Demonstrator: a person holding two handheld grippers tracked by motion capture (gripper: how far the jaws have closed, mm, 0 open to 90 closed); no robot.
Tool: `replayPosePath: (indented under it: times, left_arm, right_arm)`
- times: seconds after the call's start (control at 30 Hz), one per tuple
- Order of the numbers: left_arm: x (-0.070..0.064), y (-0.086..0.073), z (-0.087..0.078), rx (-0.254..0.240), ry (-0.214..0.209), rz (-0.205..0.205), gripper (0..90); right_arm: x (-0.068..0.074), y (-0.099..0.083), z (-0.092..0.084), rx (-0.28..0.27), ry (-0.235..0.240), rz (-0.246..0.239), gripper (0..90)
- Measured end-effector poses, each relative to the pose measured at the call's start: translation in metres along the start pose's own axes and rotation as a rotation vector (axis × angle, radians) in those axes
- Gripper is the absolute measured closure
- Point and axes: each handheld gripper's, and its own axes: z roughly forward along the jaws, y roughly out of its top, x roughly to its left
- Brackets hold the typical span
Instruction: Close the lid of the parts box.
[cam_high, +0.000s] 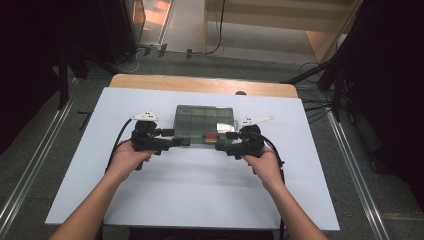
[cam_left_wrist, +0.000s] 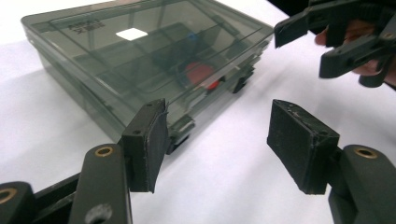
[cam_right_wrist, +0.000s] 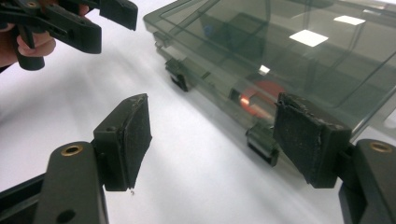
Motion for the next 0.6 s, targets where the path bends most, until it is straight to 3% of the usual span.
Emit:
replayPosePath:
  times: [0.2,0.27,0.6]
  left_arm:
    - [-0.01,-0.009,-0.004,-0.009,0.015,0.035,37.0]
    - [-0.012,-0.013,-0.005,-0.006,0.009,0.038,32.5]
    - [-0.023,-0.03,-0.01,0.004,0.012,0.063,32.5]
  right_arm:
    - [0.006,-0.014,-0.007,0.005,0.006,-0.01,29.1]
    - [0.008,-0.02,-0.011,0.008,0.009,-0.013,29.1]
    - [0.02,-0.04,-0.023,0.028,0.011,-0.033,29.0]
